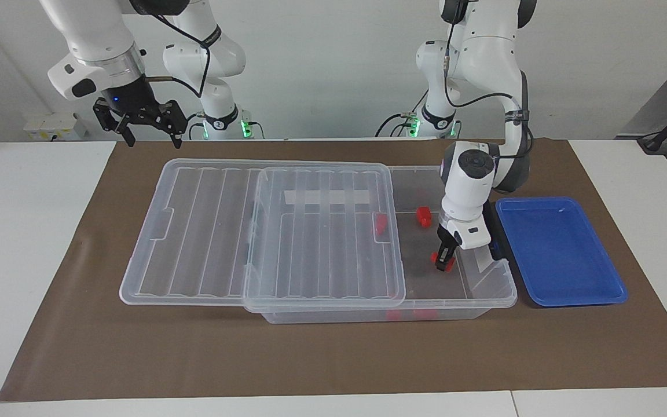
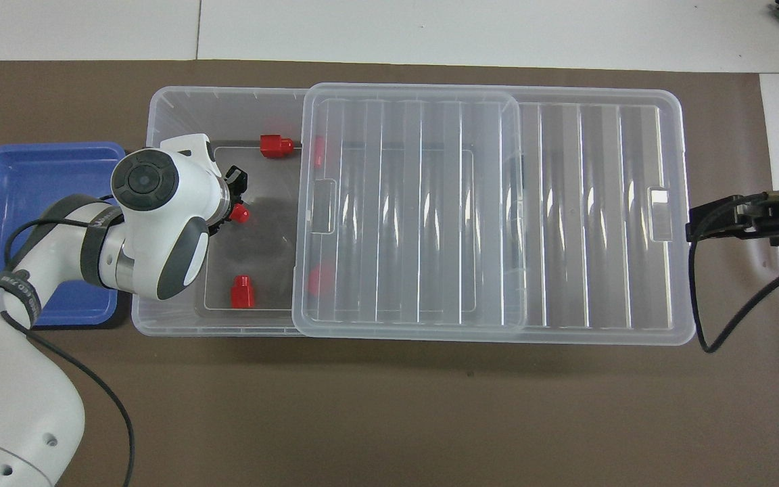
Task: Place red block in blue tray from box
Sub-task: 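Lift the red block out and carry it to the blue tray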
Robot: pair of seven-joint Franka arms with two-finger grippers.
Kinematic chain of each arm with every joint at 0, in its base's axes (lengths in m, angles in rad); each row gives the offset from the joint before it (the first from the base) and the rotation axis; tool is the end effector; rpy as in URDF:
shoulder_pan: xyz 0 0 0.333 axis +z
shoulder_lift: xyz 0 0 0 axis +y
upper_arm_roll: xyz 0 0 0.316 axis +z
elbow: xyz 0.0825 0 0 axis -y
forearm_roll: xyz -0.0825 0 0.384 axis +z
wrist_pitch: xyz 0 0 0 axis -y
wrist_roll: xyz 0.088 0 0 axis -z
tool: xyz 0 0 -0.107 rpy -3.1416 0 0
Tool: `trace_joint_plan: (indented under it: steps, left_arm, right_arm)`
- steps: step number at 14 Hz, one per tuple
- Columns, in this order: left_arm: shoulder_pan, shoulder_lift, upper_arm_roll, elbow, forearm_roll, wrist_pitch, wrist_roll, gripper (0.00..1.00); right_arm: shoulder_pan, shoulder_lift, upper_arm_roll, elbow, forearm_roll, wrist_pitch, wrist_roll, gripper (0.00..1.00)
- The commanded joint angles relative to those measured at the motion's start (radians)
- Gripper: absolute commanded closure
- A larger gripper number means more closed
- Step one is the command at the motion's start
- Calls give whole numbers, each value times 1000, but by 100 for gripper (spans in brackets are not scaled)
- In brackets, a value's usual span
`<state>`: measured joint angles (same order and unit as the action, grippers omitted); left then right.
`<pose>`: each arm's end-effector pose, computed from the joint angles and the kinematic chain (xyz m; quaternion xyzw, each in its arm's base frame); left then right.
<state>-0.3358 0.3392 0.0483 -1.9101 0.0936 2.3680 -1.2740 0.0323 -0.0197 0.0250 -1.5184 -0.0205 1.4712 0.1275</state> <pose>0.6076 -0.1803 0.3312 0.8937 0.4426 0.0720 0.0115 0.5376 0.0286 0.6512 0.9992 -0.0360 -0.0127 0.0117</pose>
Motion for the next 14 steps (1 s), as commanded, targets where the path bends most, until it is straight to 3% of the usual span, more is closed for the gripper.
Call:
trace_joint_plan:
  steps: [1, 10, 14]
  left_arm:
    - [4, -11, -5, 94, 21, -152, 15, 100]
    - [-3, -54, -31, 448, -12, -689, 45, 100]
    - [26, -107, -7, 450, -8, -779, 397, 100]
  right_arm:
    - [-5, 38, 3, 49, 14, -37, 18, 0]
    - [-20, 26, 0, 23, 16, -28, 15, 0]
    - [-22, 26, -2, 23, 16, -28, 14, 0]
